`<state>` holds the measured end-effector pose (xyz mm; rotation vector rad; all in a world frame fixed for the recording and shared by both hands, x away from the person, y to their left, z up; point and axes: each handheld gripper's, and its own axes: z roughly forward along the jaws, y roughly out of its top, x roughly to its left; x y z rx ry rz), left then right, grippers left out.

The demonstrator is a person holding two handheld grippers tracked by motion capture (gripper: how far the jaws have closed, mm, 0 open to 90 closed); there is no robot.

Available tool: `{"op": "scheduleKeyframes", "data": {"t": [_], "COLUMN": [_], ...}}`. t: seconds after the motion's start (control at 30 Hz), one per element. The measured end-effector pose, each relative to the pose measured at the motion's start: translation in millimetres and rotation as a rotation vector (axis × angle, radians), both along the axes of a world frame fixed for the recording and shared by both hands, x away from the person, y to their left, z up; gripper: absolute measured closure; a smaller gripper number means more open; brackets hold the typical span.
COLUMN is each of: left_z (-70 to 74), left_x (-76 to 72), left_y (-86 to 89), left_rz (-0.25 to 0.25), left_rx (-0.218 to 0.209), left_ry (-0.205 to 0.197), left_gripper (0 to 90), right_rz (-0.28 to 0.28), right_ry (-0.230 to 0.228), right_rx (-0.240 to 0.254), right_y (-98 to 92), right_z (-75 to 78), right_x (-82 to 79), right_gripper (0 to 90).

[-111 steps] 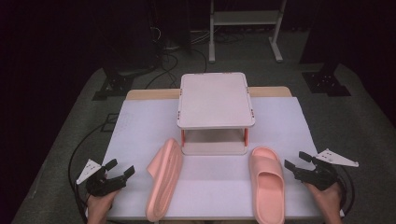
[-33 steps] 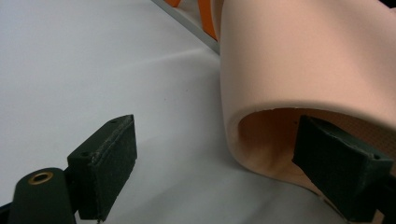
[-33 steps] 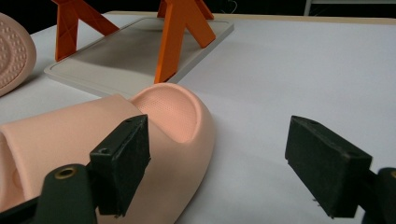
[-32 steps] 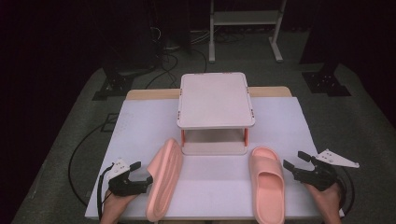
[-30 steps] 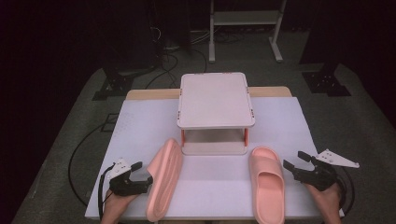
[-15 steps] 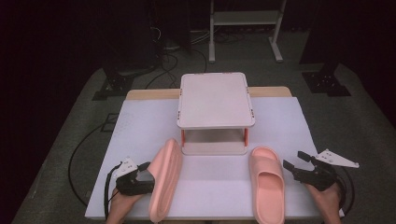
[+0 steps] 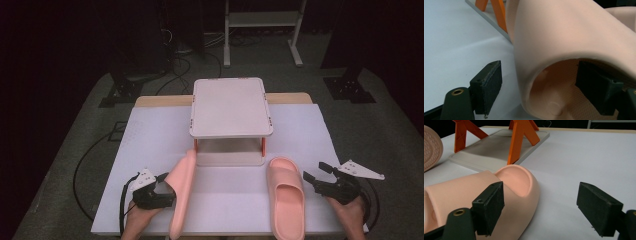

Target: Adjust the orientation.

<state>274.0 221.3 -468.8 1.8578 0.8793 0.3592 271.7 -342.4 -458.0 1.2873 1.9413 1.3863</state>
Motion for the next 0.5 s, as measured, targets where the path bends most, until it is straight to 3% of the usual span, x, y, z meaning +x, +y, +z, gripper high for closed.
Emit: {"op": "scheduleKeyframes", "data": {"t": [0.3,0.37,0.5], "left_z": [-4.3,-4.0,-3.5], "left_x": [3.8,3.8,3.0], "left_y": [-10.1,-13.9,-21.3], "left_rz": [0.013,-0.006,-0.005], "left_rx": [0.052,0.025,0.04], "left_ry": [0.0,0.009,-0.003], "left_gripper": [21.2,22.0,22.4], "right_rz": [0.0,-0.001,-0.002], "right_ry": [-0.001,-0.003,-0.004], "right_rx": [0.002,0.003,0.004], "right_y": [-0.4,-0.6,-1.6], "right_z": [0.1,0.2,0.3], "right_x": [-0.2,-0.5,-0.8], "right_gripper": [21.5,21.4,21.4]}}
